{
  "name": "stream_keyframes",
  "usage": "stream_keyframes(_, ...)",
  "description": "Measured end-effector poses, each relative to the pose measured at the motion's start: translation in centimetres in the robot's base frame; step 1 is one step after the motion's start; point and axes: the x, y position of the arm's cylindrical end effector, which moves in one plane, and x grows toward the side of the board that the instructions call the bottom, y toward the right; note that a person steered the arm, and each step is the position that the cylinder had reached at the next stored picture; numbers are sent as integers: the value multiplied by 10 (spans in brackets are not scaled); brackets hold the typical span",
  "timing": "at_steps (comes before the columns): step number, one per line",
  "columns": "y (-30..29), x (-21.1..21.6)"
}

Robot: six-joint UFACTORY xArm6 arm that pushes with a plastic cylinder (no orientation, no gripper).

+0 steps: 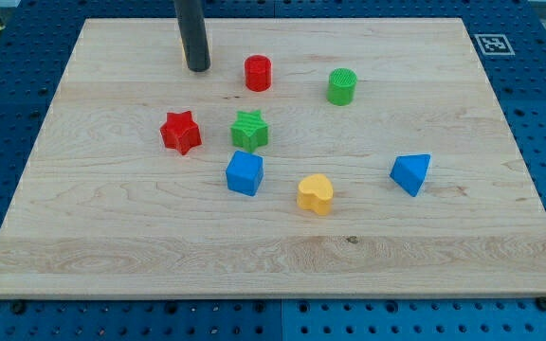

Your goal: Push the yellow hexagon towards the top left corner of the board

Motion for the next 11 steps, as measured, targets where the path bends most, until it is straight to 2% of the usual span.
stream_keyframes(2, -1, -38)
stream_keyframes(3, 28, -27)
stream_keyframes(4, 56, -56)
stream_keyframes(5, 61, -66)
stream_keyframes(9, -48, -76)
stream_keyframes(11, -66, -91)
